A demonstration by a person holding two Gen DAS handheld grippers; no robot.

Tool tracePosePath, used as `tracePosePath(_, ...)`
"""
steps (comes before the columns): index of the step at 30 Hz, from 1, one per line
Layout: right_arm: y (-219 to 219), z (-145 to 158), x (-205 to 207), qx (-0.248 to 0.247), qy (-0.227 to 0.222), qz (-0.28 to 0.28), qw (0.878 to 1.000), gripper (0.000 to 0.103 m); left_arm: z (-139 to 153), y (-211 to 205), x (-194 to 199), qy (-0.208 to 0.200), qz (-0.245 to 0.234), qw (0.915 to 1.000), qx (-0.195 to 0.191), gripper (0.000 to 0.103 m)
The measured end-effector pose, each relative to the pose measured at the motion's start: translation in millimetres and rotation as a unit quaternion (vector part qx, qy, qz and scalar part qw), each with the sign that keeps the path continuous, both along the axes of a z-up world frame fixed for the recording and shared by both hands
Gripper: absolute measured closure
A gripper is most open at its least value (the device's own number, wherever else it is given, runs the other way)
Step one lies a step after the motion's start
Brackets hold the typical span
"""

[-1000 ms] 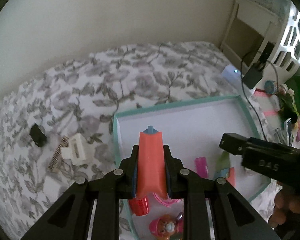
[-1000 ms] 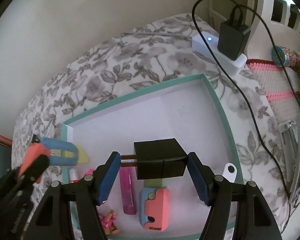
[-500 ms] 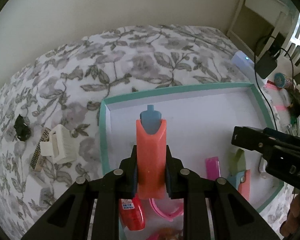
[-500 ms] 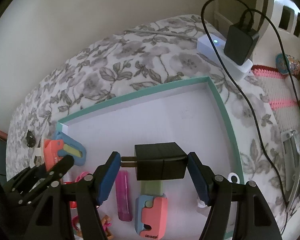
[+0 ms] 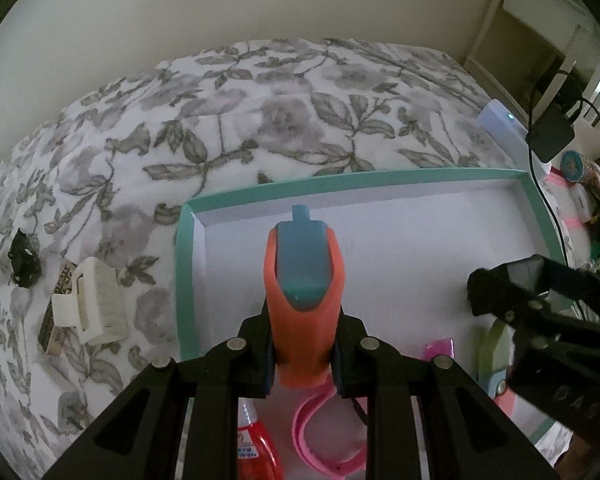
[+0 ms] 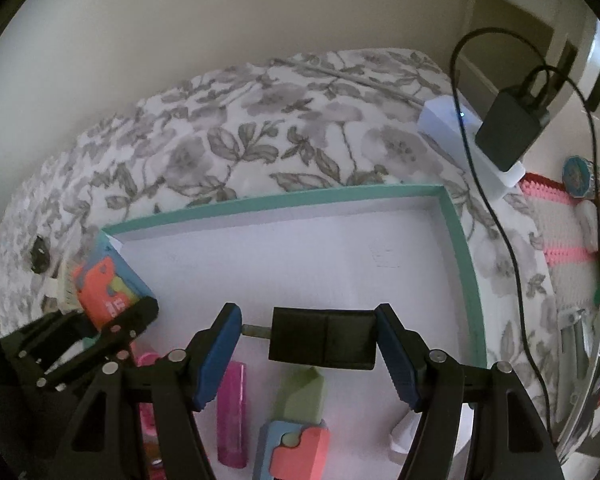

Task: Organize rigid objects
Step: 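Lower both items into the tray and open both grippers, then raise both open tools away from the tray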

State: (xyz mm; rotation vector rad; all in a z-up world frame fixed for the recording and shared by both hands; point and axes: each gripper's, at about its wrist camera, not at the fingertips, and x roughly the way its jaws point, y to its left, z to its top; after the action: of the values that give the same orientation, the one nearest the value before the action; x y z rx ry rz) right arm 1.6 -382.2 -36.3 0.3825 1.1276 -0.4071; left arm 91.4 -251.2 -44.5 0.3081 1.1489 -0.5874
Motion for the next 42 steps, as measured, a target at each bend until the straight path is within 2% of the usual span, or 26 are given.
tracePosePath(3,1,-8,2,-0.009,0.011,0.005,1.000,0.033,-2,0,1,0.002,0.002,1.0000,-0.004,0.080)
tracePosePath(9,2,-8,4,-0.013,0.011,0.007,1.000,0.033,-3,-4,1,-0.004,-0.004,1.0000,0.002,0.080)
tracePosePath(13,3,-7,4,-0.019,0.013,0.009,1.000,0.033,-3,-2,3,0.006,-0.004,1.0000,-0.003,0.080)
tracePosePath(15,4,-7,4,-0.017,0.015,0.008,1.000,0.032,-2,-2,4,0.015,-0.003,0.9999,-0.005,0.072)
tracePosePath(16,4,-8,5,-0.017,0.017,0.009,1.000,0.032,-2,-2,5,0.020,-0.002,0.9998,-0.005,0.061)
tracePosePath(17,4,-8,5,-0.018,0.017,0.010,1.000,0.032,-1,-2,4,0.020,-0.001,0.9998,-0.007,0.055)
tracePosePath(21,5,-4,6,-0.025,0.019,0.011,0.999,0.032,9,0,5,0.018,0.001,0.9997,-0.018,0.054)
tracePosePath(25,2,10,5,-0.022,0.002,0.003,1.000,0.032,28,5,8,0.004,0.006,0.9994,-0.034,0.047)
tracePosePath(30,0,33,4,-0.025,-0.008,-0.012,1.000,0.032,56,15,14,-0.015,0.020,0.9980,-0.058,0.045)
tracePosePath(32,0,44,3,-0.027,-0.017,-0.014,0.999,0.032,68,20,15,-0.027,0.026,0.9975,-0.059,0.037)
tracePosePath(34,2,55,3,-0.028,-0.025,-0.013,0.999,0.032,78,24,16,-0.041,0.029,0.9969,-0.061,0.034)
tracePosePath(42,10,79,4,-0.045,-0.045,-0.006,0.998,0.030,99,41,23,-0.054,0.049,0.9945,-0.076,0.030)
